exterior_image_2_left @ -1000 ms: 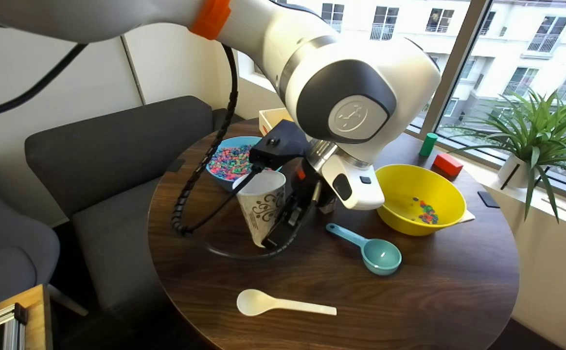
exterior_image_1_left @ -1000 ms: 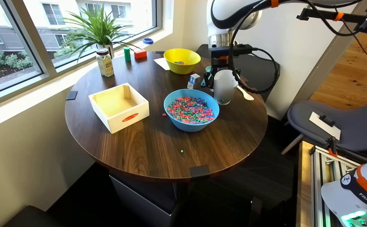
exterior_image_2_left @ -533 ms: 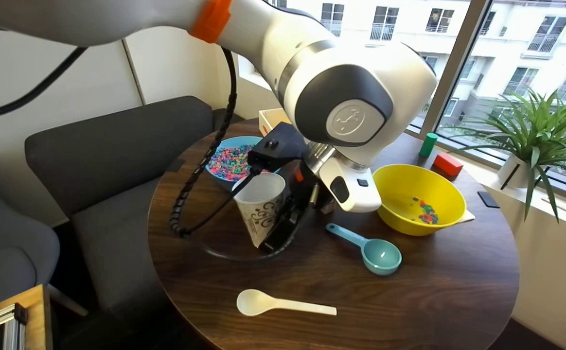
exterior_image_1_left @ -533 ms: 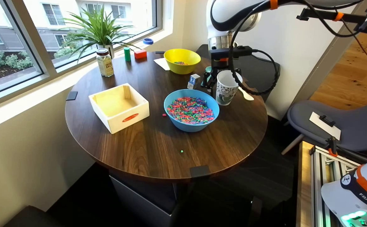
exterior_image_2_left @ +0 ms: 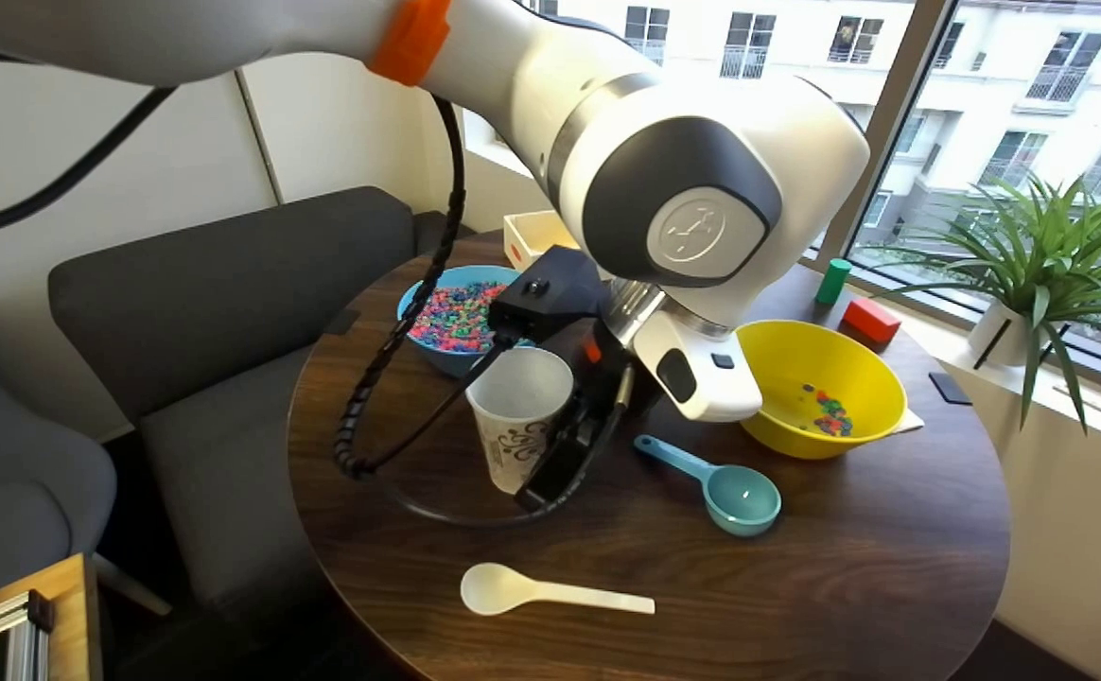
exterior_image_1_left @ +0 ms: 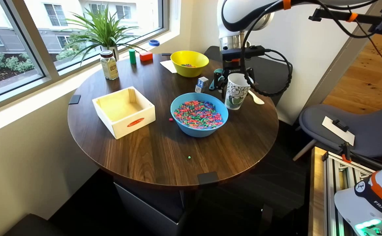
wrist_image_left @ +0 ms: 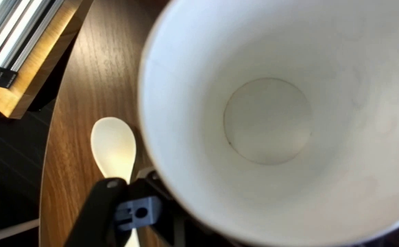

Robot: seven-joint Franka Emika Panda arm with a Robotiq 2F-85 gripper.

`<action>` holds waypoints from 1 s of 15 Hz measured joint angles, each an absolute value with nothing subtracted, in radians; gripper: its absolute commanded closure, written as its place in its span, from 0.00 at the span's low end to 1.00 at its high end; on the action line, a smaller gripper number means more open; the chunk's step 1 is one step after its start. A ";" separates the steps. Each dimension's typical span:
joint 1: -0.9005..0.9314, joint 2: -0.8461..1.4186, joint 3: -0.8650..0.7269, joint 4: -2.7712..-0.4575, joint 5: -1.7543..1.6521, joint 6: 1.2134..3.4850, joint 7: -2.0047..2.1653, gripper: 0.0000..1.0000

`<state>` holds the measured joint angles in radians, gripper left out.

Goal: Use the cup to scoop the content in the blue bowl and pour it in the yellow bowl

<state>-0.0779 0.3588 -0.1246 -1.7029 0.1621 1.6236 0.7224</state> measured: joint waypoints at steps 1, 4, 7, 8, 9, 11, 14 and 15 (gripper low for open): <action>-0.078 0.355 -0.131 -1.702 0.149 1.624 0.723 0.00; -0.078 0.334 -0.147 -1.701 0.102 1.624 0.726 0.00; -0.077 0.302 -0.151 -1.700 0.039 1.624 0.740 0.00; -0.075 0.290 -0.151 -1.699 0.014 1.625 0.748 0.00; -0.071 0.278 -0.151 -1.697 -0.011 1.629 0.760 0.00; -0.059 0.254 -0.150 -1.691 -0.061 1.656 0.787 0.00; -0.034 0.215 -0.143 -1.678 -0.106 1.709 0.840 0.00; -0.027 0.200 -0.136 -1.675 -0.110 1.725 0.853 0.00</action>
